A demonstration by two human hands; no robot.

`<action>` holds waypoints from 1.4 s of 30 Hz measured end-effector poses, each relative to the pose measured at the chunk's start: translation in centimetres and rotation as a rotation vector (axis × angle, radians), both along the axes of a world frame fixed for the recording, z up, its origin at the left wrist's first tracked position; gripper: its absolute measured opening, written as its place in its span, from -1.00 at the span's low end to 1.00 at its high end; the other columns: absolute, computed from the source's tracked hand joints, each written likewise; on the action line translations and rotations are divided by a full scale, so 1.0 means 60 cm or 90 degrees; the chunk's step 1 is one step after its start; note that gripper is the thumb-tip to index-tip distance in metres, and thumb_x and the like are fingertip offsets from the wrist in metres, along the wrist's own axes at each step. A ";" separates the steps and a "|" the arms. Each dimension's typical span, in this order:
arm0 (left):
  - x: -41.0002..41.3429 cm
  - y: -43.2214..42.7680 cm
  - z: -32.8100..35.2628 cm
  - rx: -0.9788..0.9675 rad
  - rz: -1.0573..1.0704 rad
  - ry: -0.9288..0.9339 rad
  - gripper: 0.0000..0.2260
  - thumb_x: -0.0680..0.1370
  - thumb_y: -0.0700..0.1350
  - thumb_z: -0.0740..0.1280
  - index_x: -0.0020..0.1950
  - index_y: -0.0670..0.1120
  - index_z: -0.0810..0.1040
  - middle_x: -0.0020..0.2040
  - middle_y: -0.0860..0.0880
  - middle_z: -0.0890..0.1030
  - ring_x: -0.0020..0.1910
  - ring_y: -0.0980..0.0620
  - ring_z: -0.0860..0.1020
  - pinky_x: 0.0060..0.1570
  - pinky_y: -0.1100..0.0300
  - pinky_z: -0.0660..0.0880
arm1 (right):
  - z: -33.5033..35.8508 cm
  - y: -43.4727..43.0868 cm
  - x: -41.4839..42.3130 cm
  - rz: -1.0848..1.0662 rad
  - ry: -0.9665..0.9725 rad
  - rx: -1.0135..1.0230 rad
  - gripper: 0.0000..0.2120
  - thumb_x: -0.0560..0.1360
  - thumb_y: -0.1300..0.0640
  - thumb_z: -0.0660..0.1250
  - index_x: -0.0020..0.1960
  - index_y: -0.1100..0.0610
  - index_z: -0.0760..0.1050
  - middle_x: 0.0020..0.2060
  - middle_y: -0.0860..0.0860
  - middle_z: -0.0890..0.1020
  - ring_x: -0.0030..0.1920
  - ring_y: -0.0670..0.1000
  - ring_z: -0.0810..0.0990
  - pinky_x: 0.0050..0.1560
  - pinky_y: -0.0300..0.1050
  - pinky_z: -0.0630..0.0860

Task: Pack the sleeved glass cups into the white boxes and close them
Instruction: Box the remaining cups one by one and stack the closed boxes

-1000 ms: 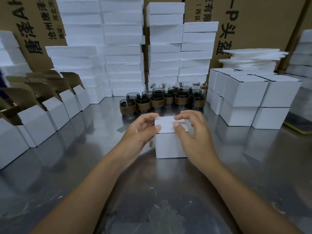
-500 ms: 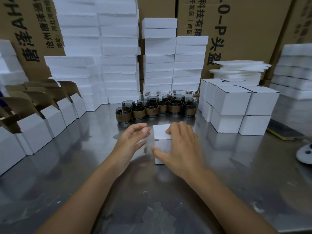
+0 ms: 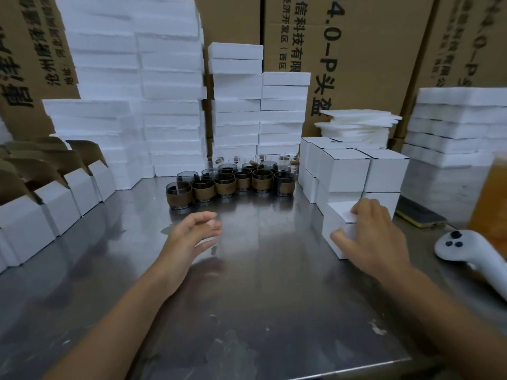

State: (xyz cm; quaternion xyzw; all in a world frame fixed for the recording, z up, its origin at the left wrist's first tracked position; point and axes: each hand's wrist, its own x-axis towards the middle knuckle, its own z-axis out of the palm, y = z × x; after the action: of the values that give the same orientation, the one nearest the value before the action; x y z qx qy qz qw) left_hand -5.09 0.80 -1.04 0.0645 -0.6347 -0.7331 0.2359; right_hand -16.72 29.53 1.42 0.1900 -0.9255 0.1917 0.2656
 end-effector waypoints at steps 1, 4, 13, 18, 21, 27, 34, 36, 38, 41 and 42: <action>0.001 0.001 0.001 -0.001 -0.004 0.003 -0.75 0.41 -0.07 0.38 0.06 -0.09 0.56 -0.09 -0.03 0.68 0.01 -0.03 0.64 0.06 0.10 0.50 | 0.001 0.011 -0.005 -0.020 0.001 -0.007 -0.63 0.39 0.01 0.36 0.03 0.19 0.32 -0.02 0.10 0.42 0.03 0.15 0.40 -0.20 -0.06 0.31; 0.004 0.001 0.002 -0.001 -0.016 0.009 -0.68 0.34 -0.07 0.48 0.06 -0.09 0.56 -0.13 -0.02 0.67 -0.03 -0.03 0.64 0.00 0.10 0.51 | 0.005 0.038 -0.021 -0.083 -0.006 -0.025 -0.62 0.38 0.06 0.38 0.03 0.26 0.35 -0.01 0.18 0.45 0.05 0.22 0.41 -0.14 0.05 0.39; 0.001 0.000 0.001 -0.004 -0.015 0.015 -0.74 0.37 -0.06 0.36 0.04 -0.07 0.56 -0.20 0.00 0.67 -0.12 0.02 0.65 -0.08 0.12 0.50 | -0.003 0.083 -0.064 -0.150 -0.003 0.022 -0.63 0.46 0.03 0.33 0.15 0.24 0.40 0.13 0.21 0.50 0.22 0.24 0.39 0.25 0.20 0.29; -0.001 -0.002 -0.002 -0.015 -0.014 0.011 -0.84 0.46 -0.12 0.34 0.04 -0.06 0.57 -0.20 0.00 0.67 -0.12 0.02 0.65 -0.10 0.14 0.49 | 0.000 0.097 -0.075 -0.156 -0.033 0.036 -0.53 0.50 -0.09 0.28 0.32 0.12 0.39 0.34 0.20 0.39 0.36 0.23 0.29 0.33 0.23 0.22; -0.001 -0.002 -0.004 -0.024 -0.007 0.003 -0.88 0.55 -0.18 0.28 0.04 -0.06 0.57 -0.20 0.00 0.66 -0.12 0.02 0.65 -0.09 0.13 0.50 | 0.003 0.103 -0.072 -0.158 -0.047 0.039 -0.51 0.51 -0.14 0.25 0.36 0.07 0.38 0.37 0.19 0.36 0.40 0.23 0.23 0.36 0.24 0.20; 0.001 0.004 0.001 -0.024 -0.005 -0.005 -0.89 0.55 -0.18 0.29 0.04 -0.07 0.57 -0.22 0.00 0.66 -0.13 0.01 0.65 -0.06 0.11 0.52 | 0.020 0.069 -0.037 -0.098 -0.033 -0.008 -0.45 0.52 -0.06 0.26 0.44 0.12 0.26 0.46 0.19 0.20 0.46 0.20 0.14 0.39 0.19 0.13; 0.008 0.012 0.011 -0.032 0.050 -0.024 -0.90 0.55 -0.23 0.29 -0.01 -0.08 0.57 -0.26 0.02 0.65 -0.21 0.06 0.64 -0.17 0.24 0.56 | 0.026 -0.099 0.057 0.243 -0.093 -0.099 -0.68 0.48 0.04 0.33 0.22 0.01 0.44 0.15 -0.06 0.51 0.20 0.00 0.46 0.20 -0.02 0.39; 0.011 0.014 0.014 -0.028 0.090 -0.031 -0.90 0.54 -0.26 0.28 -0.03 -0.09 0.56 -0.27 0.01 0.64 -0.25 0.08 0.61 -0.23 0.31 0.53 | 0.007 -0.150 0.075 0.304 -0.152 -0.096 -0.76 0.49 0.02 0.31 0.15 -0.04 0.47 0.07 -0.11 0.54 0.13 -0.07 0.48 0.16 -0.06 0.42; 0.015 0.015 0.016 -0.032 0.125 -0.037 -0.90 0.55 -0.27 0.27 -0.06 -0.10 0.54 -0.27 -0.01 0.61 -0.26 0.08 0.58 -0.22 0.28 0.49 | -0.014 -0.189 0.084 0.345 -0.180 -0.100 -0.86 0.51 0.05 0.30 0.07 -0.03 0.50 0.00 -0.12 0.55 0.08 -0.09 0.49 0.12 -0.13 0.43; 0.022 0.015 0.015 -0.061 0.149 -0.051 -0.88 0.54 -0.31 0.26 -0.07 -0.11 0.52 -0.27 -0.02 0.58 -0.27 0.09 0.55 -0.23 0.30 0.44 | -0.035 -0.213 0.084 0.351 -0.163 -0.135 -0.91 0.51 0.16 0.31 -0.09 -0.03 0.51 -0.12 -0.14 0.57 -0.03 -0.14 0.51 -0.07 -0.38 0.36; 0.022 0.015 0.014 -0.069 0.151 -0.055 -0.88 0.53 -0.32 0.27 -0.08 -0.11 0.52 -0.27 -0.03 0.57 -0.28 0.10 0.54 -0.25 0.32 0.42 | -0.039 -0.213 0.082 0.351 -0.161 -0.157 -0.85 0.50 0.19 0.32 -0.16 -0.05 0.49 -0.16 -0.14 0.58 -0.07 -0.16 0.51 -0.13 -0.44 0.33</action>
State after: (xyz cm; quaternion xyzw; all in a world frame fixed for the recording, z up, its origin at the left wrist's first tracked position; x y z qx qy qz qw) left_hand -3.78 1.68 -0.20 0.1575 -0.6709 -0.6610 0.2969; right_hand -11.77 16.76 -0.91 0.3748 -0.8347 0.3891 0.1073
